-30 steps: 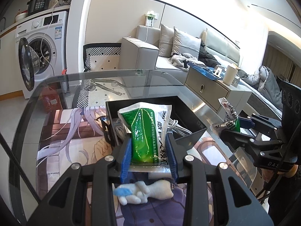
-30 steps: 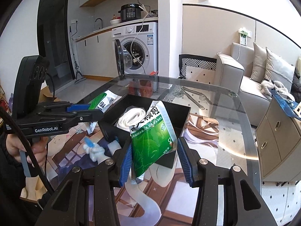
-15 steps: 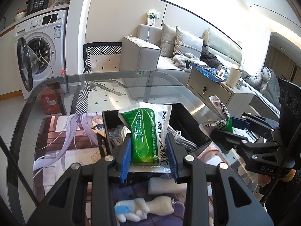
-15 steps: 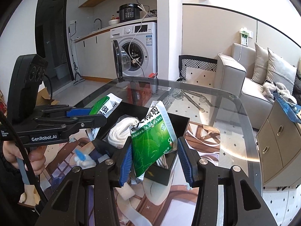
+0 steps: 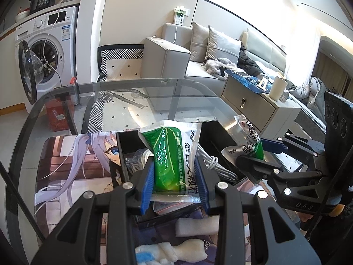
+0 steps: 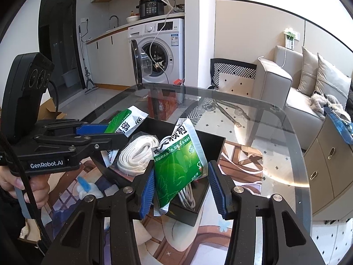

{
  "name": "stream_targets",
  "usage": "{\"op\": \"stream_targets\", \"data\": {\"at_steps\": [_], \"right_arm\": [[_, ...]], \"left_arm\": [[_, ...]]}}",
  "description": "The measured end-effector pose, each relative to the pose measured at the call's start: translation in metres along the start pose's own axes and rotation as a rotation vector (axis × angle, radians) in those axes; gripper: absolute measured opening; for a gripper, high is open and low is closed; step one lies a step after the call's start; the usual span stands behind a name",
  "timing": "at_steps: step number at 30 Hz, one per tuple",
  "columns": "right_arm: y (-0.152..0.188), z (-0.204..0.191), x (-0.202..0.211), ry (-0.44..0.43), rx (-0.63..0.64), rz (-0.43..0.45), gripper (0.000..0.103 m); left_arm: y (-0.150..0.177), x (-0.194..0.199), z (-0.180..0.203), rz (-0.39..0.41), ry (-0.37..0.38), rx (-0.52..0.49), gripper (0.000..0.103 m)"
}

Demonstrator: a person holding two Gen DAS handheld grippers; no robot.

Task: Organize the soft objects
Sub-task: 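Carry large green packet with left gripper while right gripper carries small packet to box, then open both grippers to drop the green packets into the box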

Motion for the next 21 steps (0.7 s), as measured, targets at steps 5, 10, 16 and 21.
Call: {"op": "stream_targets", "data": {"at_steps": [5, 10, 16, 21], "right_arm": [[-0.003, -0.001, -0.010, 0.011, 0.013, -0.014, 0.046], [-0.005, 0.001, -0.020, 0.025, 0.006, -0.016, 0.056], [-0.003, 0.006, -0.018, 0.061, -0.003, 0.003, 0.072], [0.003, 0.010, -0.005, 0.083, -0.018, 0.024, 0.086]], "left_arm": [[0.000, -0.005, -0.001, -0.006, -0.009, 0.008, 0.034], [0.000, -0.010, -0.001, -0.015, -0.024, 0.007, 0.035], [0.002, -0.012, 0.004, -0.020, -0.049, -0.020, 0.044], [0.004, -0.008, 0.006, -0.012, -0.051, -0.037, 0.061]]}}
Point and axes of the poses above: each gripper's, at about its wrist camera, not at the fingertips, and x roughly against the way its jaws point, z to its right, y to its underside, the point moved 2 cm from there along -x, roughly the way its jaws point, and after that the axes turned 3 degrees about -y, right-handed, at the moved point
